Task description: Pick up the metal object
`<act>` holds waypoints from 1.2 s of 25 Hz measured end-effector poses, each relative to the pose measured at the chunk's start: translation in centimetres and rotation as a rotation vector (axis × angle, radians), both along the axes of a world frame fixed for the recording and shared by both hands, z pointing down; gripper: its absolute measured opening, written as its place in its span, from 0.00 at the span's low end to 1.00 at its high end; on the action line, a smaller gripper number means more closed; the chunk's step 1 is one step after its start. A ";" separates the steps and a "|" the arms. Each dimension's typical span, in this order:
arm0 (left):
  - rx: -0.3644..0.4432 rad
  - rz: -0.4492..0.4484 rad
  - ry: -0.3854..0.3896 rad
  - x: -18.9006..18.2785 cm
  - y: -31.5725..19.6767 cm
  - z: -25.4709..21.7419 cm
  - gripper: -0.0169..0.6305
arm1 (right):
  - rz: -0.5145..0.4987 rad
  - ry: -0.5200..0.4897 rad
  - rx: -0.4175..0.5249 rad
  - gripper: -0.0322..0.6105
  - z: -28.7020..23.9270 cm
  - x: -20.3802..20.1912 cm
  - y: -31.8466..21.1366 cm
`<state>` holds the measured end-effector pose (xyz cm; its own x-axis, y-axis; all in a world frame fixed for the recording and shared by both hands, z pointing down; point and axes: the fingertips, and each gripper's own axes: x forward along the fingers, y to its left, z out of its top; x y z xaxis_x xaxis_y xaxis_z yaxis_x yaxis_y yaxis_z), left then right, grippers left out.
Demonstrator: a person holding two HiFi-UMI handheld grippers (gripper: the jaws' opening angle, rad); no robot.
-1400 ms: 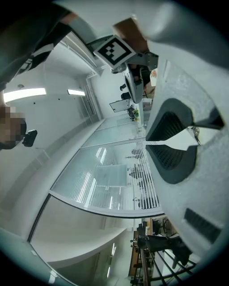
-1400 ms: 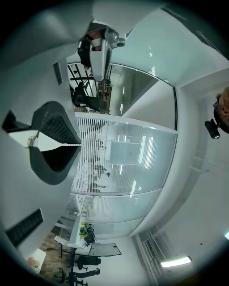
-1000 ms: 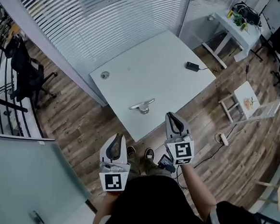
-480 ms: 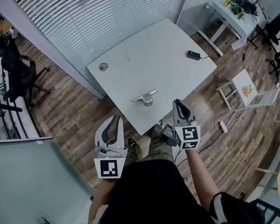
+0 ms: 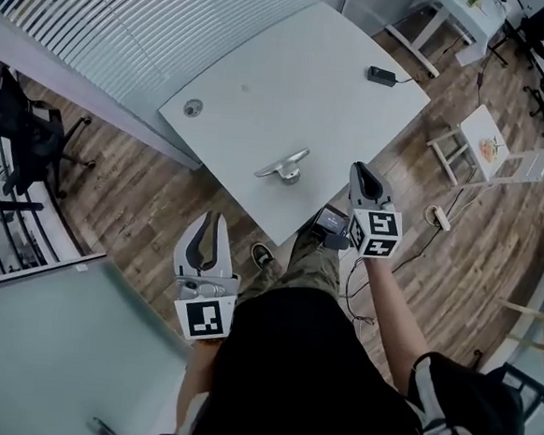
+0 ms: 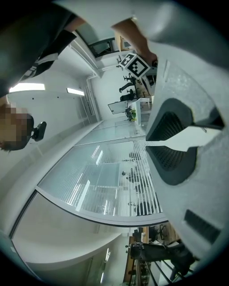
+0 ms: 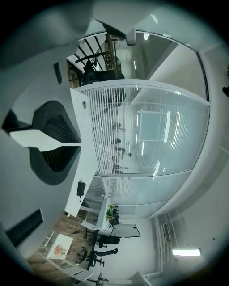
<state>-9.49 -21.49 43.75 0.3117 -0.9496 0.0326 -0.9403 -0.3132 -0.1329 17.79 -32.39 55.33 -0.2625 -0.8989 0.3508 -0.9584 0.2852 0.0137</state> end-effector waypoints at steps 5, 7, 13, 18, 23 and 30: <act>0.003 -0.007 0.010 -0.5 -0.2 0.1 0.08 | -0.035 0.009 -0.012 0.06 0.8 -1.3 0.4; 0.003 -0.009 0.009 -0.7 -0.3 0.2 0.08 | -0.042 0.013 -0.016 0.06 1.2 -1.7 0.4; -0.003 -0.027 0.015 -1.9 0.3 0.4 0.08 | -0.077 0.036 -0.050 0.06 3.0 -3.9 0.8; -0.002 -0.049 0.025 -3.1 0.8 0.4 0.08 | -0.152 0.106 -0.141 0.16 6.3 -5.7 1.3; -0.003 -0.070 0.021 -4.3 1.3 0.5 0.08 | -0.215 0.116 -0.240 0.30 9.6 -7.6 1.7; -0.007 -0.099 0.022 -5.3 1.6 0.5 0.08 | -0.287 0.135 -0.311 0.39 12.9 -10.3 1.8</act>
